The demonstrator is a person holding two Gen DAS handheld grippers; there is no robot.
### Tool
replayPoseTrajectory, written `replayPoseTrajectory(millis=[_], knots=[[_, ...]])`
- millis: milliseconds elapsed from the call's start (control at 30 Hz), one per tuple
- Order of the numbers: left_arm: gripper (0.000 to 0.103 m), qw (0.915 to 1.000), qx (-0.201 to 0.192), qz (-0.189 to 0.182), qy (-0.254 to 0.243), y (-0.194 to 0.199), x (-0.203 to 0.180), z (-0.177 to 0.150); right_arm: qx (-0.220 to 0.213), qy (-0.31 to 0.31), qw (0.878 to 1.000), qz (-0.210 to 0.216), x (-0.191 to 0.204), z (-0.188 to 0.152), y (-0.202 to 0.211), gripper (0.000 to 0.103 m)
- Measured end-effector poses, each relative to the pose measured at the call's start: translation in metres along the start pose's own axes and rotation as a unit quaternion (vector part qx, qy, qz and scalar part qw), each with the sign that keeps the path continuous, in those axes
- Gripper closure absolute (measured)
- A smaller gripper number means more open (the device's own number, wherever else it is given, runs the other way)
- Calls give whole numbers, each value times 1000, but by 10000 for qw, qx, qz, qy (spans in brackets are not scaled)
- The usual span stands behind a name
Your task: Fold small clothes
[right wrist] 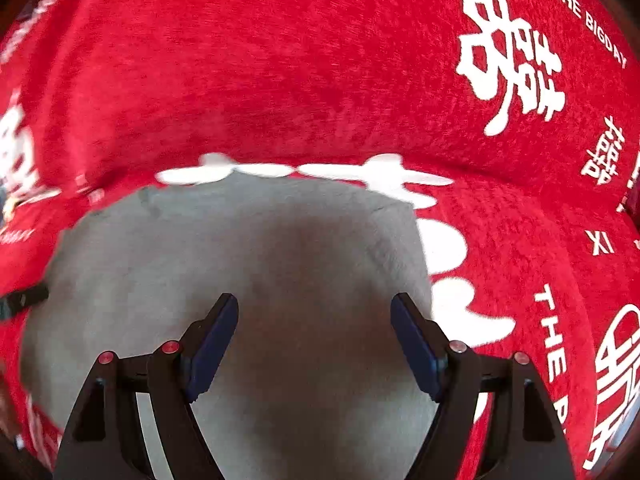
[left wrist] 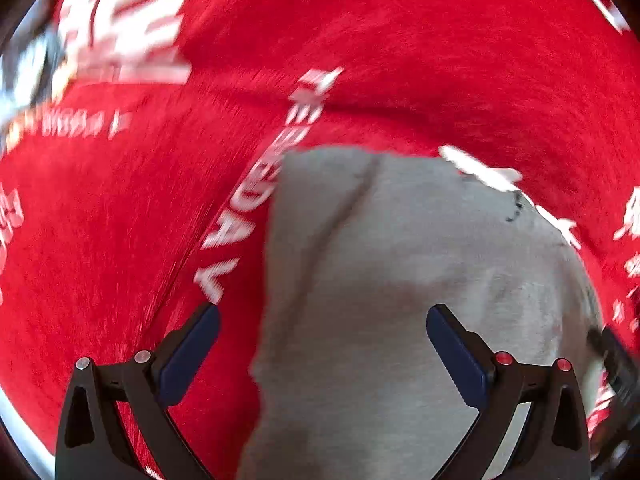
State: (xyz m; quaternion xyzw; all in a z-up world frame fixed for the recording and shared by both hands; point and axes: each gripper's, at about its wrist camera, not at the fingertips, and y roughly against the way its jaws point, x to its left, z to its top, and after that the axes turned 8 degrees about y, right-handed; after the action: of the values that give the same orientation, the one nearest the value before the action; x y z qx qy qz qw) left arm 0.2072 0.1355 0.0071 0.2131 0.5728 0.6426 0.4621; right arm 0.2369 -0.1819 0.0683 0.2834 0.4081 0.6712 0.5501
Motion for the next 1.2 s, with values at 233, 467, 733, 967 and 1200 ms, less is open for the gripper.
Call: replayPoseTrajectory(millis=[233,467,733,967,1200], knots=[[0,9982,444,-323,229,-24,-1,-2,16,617,9980,-130,32,-21,-19,21],[3,9995,169,-35,-280,-30,-40,-9,-424,620,9972,-63,29,-34,-18,18],[84,9987,-127,79,-492,-4,-51,-5,-95,215,9989,401,32,-15,-12,17],[86,9978,-302,83,-579,24,-70,-4,175,1152,9931,-145,68,-5,-33,14],[87,9957,-330,-12,-860,54,-115,-6,-169,473,9987,31,15,-14,14,13]])
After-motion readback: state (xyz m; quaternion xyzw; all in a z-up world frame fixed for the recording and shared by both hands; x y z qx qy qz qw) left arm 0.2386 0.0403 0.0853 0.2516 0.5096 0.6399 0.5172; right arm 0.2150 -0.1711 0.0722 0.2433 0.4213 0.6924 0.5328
